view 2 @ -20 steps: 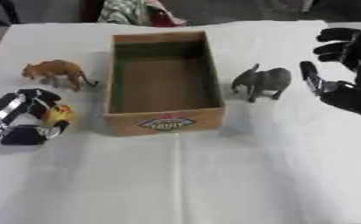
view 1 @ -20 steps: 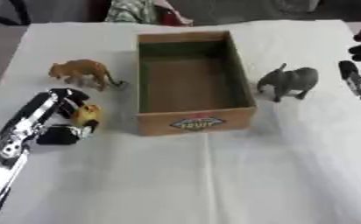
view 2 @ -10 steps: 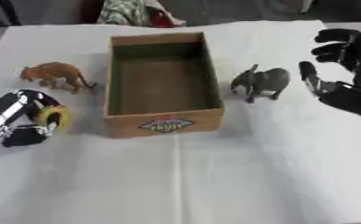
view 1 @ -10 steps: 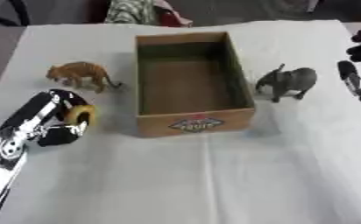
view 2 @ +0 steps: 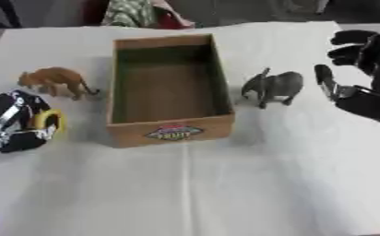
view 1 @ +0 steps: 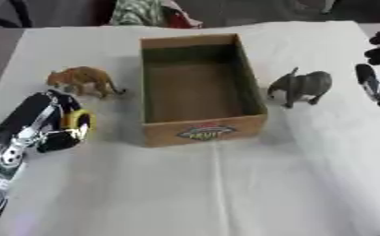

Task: Pick up objects on the table and place them in the box.

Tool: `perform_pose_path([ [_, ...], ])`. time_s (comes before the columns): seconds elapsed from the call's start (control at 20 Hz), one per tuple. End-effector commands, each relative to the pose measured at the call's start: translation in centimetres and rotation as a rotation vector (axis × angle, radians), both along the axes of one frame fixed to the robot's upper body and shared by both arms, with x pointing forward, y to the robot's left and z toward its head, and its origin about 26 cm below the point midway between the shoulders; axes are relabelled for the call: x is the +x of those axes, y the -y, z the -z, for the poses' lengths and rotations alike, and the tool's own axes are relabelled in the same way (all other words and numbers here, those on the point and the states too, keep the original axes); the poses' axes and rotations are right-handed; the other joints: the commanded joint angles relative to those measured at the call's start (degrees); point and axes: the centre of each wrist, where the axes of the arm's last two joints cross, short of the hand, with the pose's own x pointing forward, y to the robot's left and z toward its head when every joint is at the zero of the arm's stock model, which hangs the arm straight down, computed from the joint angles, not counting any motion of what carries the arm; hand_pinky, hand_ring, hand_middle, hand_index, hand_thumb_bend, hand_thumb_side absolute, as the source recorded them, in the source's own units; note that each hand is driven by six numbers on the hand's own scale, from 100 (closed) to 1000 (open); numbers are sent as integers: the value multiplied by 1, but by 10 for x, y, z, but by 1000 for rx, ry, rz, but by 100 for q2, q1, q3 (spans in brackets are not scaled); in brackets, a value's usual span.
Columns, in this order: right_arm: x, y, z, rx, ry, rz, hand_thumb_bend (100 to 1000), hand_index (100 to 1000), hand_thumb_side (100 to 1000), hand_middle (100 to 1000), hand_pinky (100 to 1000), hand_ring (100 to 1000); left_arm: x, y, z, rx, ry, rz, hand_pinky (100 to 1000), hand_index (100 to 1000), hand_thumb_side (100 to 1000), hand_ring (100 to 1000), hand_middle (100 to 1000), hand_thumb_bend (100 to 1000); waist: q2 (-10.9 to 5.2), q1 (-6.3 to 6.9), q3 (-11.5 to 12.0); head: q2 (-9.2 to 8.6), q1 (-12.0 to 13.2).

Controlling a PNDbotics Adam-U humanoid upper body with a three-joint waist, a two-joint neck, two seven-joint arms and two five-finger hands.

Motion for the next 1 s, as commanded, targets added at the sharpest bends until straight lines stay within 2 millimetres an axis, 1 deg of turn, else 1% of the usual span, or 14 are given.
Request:
perform_pose_path([
  [0.05,-2,6,-12,-20,28,10,275,794,100,724,720,713,-3,-3,-32,18,127,-9,470,367,198,305,266,100,-123,9,0,-22,-23],
  [0.15,-2,6,-11,-20,27,11,275,794,100,724,720,713,-4,0,-48,11,183,0,469,367,196,304,266,100,-131,10,-1,-20,-27],
  [0.2,-2,6,-11,-21,27,11,277,794,100,724,720,713,-5,1,-52,11,197,5,468,371,196,303,270,100,-133,14,-1,-20,-29],
  [0.35,-2,5,-11,-21,25,7,274,794,100,724,721,713,-4,12,-78,4,279,47,469,368,190,303,266,100,-156,7,-17,-21,-18],
  [0.45,-1,5,-10,-22,23,5,274,794,100,724,720,713,-1,20,-90,-6,300,82,465,367,187,301,265,100,-168,2,-36,-21,-3],
  [0.7,-1,2,-10,-23,19,-9,275,794,100,724,721,713,18,43,-107,-43,278,174,462,370,186,300,266,100,-178,-9,-130,-20,63],
  [0.9,0,-1,-9,-24,17,-25,276,794,100,724,721,712,37,66,-115,-43,265,230,467,377,189,304,273,100,-179,-25,-210,-35,125],
  [1.0,1,-4,-9,-27,12,-40,276,794,100,722,721,711,46,81,-118,-43,251,266,464,378,188,304,274,100,-176,-33,-263,-52,171],
])
